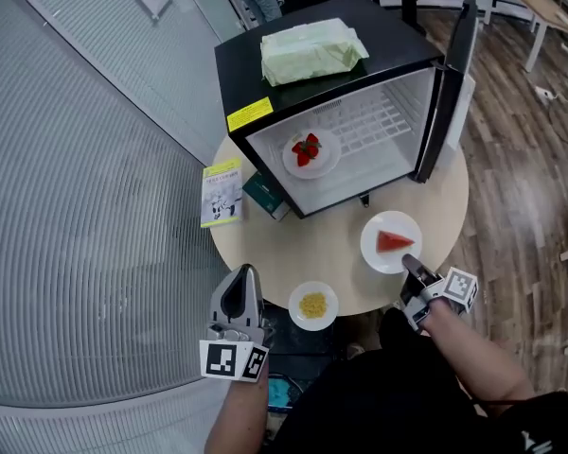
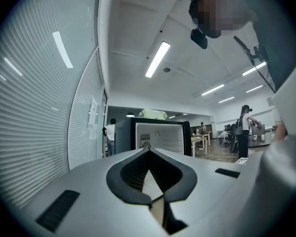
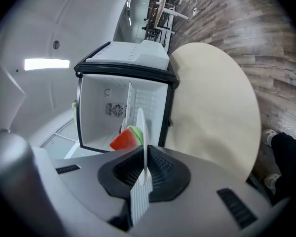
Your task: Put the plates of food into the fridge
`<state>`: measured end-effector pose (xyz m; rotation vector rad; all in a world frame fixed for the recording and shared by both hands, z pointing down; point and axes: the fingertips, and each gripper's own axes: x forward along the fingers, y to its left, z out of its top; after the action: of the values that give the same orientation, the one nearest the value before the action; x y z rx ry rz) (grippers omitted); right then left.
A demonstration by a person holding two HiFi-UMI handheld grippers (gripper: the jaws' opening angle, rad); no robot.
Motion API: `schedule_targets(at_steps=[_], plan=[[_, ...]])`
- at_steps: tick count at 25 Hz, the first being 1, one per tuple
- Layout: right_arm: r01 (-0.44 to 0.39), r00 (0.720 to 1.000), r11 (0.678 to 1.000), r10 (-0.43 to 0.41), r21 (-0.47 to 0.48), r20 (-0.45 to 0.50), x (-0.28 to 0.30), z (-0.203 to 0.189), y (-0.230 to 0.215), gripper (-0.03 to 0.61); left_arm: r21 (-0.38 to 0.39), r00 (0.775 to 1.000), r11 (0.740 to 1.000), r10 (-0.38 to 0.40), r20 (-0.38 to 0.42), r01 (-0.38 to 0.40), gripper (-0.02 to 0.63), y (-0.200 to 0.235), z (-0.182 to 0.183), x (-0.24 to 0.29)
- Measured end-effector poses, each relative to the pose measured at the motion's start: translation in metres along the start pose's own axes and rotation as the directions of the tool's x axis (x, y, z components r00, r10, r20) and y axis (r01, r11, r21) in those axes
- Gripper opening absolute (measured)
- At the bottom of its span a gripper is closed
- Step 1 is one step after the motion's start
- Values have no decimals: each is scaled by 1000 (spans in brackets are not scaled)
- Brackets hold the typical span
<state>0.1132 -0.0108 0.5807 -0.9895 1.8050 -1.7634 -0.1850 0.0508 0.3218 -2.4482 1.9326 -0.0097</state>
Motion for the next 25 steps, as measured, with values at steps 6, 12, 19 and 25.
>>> schedule_targets(at_steps=[6, 12, 19, 25], plan=[[-24, 1000, 1000, 24, -5, -2, 26, 30, 25, 17, 21, 999, 1000, 13, 42, -14, 5, 3, 17, 26], [-36, 999, 999, 36, -19, 8, 49, 62, 44, 17, 18, 999, 1000, 14, 42, -14, 5, 1, 22, 52], [-67, 998, 998, 68, -19, 11, 75, 97, 69, 17, 26, 998, 999, 43, 43, -44, 5, 4, 25, 75], [-78, 997, 997, 79, -26, 18, 99, 127, 83, 18, 39, 996, 996, 77, 46, -79, 5, 7, 33, 87]])
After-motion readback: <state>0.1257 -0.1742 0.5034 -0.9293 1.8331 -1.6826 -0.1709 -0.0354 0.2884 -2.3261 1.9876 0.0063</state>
